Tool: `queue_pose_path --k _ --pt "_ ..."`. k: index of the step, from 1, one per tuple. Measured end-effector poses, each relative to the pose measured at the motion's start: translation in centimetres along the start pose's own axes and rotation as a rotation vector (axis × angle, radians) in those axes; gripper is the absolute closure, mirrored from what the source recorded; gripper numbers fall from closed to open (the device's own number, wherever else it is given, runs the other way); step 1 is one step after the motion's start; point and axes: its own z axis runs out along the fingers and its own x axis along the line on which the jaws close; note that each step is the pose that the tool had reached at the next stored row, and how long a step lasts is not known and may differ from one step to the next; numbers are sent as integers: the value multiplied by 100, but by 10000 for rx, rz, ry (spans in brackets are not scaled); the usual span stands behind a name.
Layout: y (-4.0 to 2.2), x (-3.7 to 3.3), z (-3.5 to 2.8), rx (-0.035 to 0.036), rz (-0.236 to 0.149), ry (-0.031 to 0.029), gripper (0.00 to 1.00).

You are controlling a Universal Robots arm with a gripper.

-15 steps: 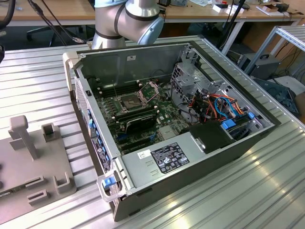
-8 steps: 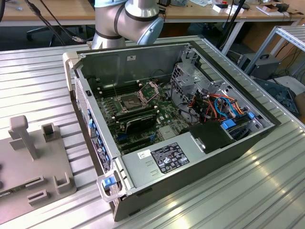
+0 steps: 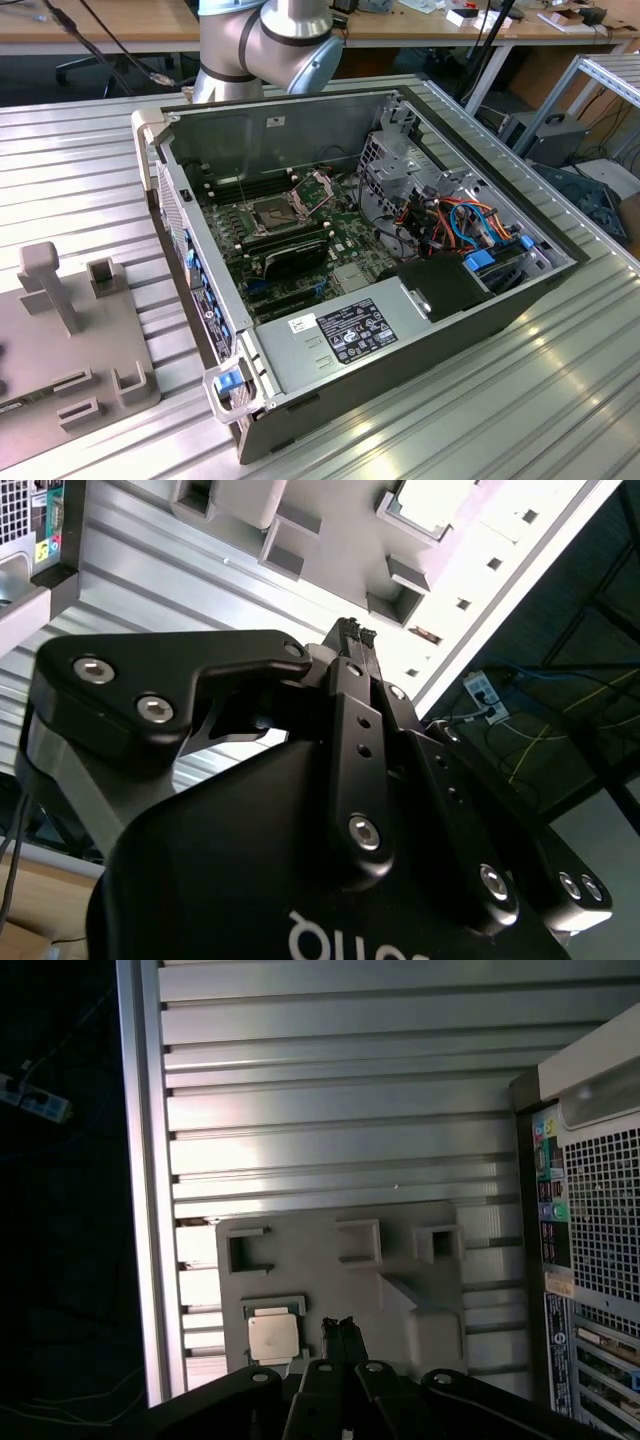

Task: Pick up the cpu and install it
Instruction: 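Reach for the cpu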

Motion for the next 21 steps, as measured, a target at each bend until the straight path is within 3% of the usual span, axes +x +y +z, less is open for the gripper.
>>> queue_pose_path --k 11,21 --pt "-16 211 18 0 0 -1 89" --pt "-18 227 18 0 0 -1 89"
